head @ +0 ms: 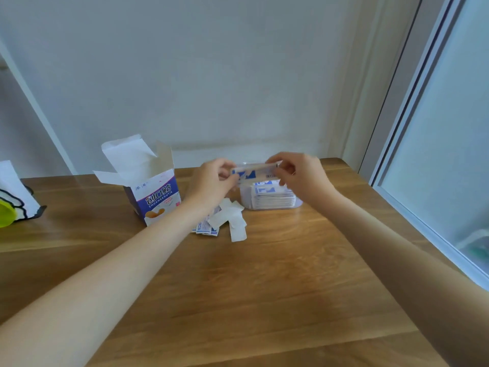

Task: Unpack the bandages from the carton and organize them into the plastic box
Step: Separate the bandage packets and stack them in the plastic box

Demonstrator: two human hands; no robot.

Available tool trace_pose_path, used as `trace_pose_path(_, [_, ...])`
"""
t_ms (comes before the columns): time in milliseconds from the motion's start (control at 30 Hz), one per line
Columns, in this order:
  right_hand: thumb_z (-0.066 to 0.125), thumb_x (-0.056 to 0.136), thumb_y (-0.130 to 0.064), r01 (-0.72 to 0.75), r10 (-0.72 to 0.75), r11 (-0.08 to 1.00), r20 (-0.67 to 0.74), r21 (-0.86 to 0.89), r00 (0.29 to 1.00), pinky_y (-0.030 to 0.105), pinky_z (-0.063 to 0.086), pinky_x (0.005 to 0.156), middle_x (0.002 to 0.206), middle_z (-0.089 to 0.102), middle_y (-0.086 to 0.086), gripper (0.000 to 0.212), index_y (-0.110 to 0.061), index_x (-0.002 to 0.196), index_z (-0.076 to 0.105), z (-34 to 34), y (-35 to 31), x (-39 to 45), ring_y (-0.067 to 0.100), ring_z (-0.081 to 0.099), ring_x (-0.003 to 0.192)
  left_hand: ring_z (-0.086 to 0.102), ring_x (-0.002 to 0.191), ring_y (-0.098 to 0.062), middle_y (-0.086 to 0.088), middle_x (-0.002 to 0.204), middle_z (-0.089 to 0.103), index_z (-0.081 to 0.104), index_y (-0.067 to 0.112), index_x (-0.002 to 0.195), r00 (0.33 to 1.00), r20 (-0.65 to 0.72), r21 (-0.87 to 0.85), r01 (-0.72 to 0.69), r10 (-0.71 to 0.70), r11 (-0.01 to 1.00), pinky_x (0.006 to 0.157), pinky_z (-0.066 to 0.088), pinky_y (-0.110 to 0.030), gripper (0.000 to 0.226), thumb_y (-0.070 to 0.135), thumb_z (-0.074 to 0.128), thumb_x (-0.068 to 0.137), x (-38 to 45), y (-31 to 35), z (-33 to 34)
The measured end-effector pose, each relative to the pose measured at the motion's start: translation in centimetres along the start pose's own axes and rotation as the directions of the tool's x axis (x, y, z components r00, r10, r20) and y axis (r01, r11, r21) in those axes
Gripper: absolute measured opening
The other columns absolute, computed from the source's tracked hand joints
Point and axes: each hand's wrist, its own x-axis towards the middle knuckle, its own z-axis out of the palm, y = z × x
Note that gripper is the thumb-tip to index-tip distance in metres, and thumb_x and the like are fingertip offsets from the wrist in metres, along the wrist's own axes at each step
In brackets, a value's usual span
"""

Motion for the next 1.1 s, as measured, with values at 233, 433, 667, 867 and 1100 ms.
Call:
trace_pose_path(233, [0.052,0.088,-0.006,-0.292,0.292,0.953,-0.010,-0.081,0.956,0.021,0.039,0.053,0.077,0.062,0.005,0.023,-0.012,0.104,0.066,-0.2,2.8,3.2,0.017,0.054,0.066,0.059,0.091,-0.020,-0.001,0.094,0.064,0.060,0.016,0.106,0.994,0.091,0.306,-0.079,0.054,0.949,0.065,0.042,-0.029,0.019,0.025,0.060,0.088,3.5,2.3,2.5])
trace_pose_path(433, [0.051,0.088,-0.010,-0.294,0.325,0.925,0.104,-0.240,0.940,0.030,0.047,0.065,0.095,0.063,0.008,0.022,-0.011,0.106,0.064,0.7,3.3,2.9,0.023,0.057,0.080,0.055,0.098,-0.023,-0.003,0.103,0.064,0.063,0.018,0.103,0.962,0.273,0.603,-0.185,0.018,0.776,0.079,0.029,-0.033,0.024,0.036,0.051,0.092,4.3,2.2,3.5])
trace_pose_path(667, [0.046,0.086,-0.002,-0.268,0.321,0.897,0.101,-0.350,0.942,0.036,0.053,0.071,0.098,0.066,0.017,0.023,0.001,0.100,0.064,0.5,2.5,2.7,0.031,0.061,0.082,0.049,0.102,-0.021,0.002,0.080,0.054,0.062,0.018,0.105,0.944,0.317,0.719,-0.302,0.091,0.627,0.097,0.021,-0.038,0.038,0.037,0.030,0.098,3.8,1.9,3.7])
trace_pose_path(867, [0.039,0.091,-0.010,-0.260,0.336,0.831,0.072,-0.492,0.939,0.028,0.036,0.056,0.084,0.053,0.009,0.013,-0.008,0.085,0.049,0.5,2.7,1.9,0.028,0.048,0.072,0.056,0.100,-0.020,0.003,0.080,0.054,0.064,0.017,0.101,0.945,0.322,0.726,-0.282,0.054,0.627,0.112,0.008,-0.045,0.045,0.039,0.025,0.099,3.3,2.6,4.2])
trace_pose_path(1100, [0.036,0.094,-0.014,-0.227,0.285,0.807,0.023,-0.545,0.958,0.031,0.036,0.061,0.082,0.050,0.009,0.021,-0.008,0.075,0.045,0.1,2.2,1.7,0.030,0.048,0.072,0.059,0.092,-0.020,0.001,0.080,0.062,0.063,0.016,0.097,0.953,0.271,0.707,-0.294,0.138,0.643,0.112,0.008,-0.044,0.043,0.035,0.025,0.100,3.1,2.7,3.4])
